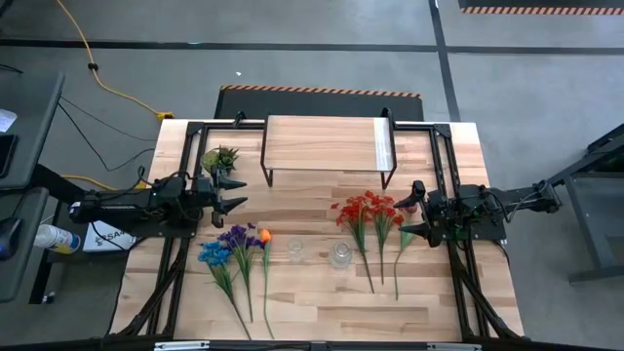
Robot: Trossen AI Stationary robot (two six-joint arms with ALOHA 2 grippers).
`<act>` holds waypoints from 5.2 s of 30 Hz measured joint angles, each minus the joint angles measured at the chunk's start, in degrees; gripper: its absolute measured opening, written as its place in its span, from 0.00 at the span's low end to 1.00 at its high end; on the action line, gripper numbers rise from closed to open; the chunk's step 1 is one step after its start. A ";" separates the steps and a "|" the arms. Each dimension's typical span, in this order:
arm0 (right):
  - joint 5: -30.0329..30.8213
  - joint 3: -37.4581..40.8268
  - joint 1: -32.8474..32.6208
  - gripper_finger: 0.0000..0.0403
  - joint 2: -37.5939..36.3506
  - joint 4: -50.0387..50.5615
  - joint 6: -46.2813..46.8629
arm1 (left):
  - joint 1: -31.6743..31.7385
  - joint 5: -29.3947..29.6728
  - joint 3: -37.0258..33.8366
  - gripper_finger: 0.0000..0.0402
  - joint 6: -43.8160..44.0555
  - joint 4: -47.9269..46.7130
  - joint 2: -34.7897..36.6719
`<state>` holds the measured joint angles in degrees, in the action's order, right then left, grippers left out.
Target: Pick and place flowers into a vace then onto a shelf
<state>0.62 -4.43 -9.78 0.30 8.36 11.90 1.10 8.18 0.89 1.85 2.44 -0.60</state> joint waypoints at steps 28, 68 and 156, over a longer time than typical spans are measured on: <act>0.00 -0.01 0.00 0.81 0.00 0.00 0.00 | 0.00 -0.12 0.02 0.59 29.88 0.42 -0.02; 3.38 0.00 0.00 0.81 0.02 -23.23 17.65 | 0.00 2.61 0.02 0.59 47.83 9.95 -0.02; 12.71 -0.02 -0.02 0.81 0.11 -71.36 -5.28 | -51.80 -9.35 54.38 0.59 139.19 -36.88 -84.76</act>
<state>13.33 -4.45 -9.80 0.40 -62.99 6.63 -50.70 -1.17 55.27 141.04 -34.44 -85.36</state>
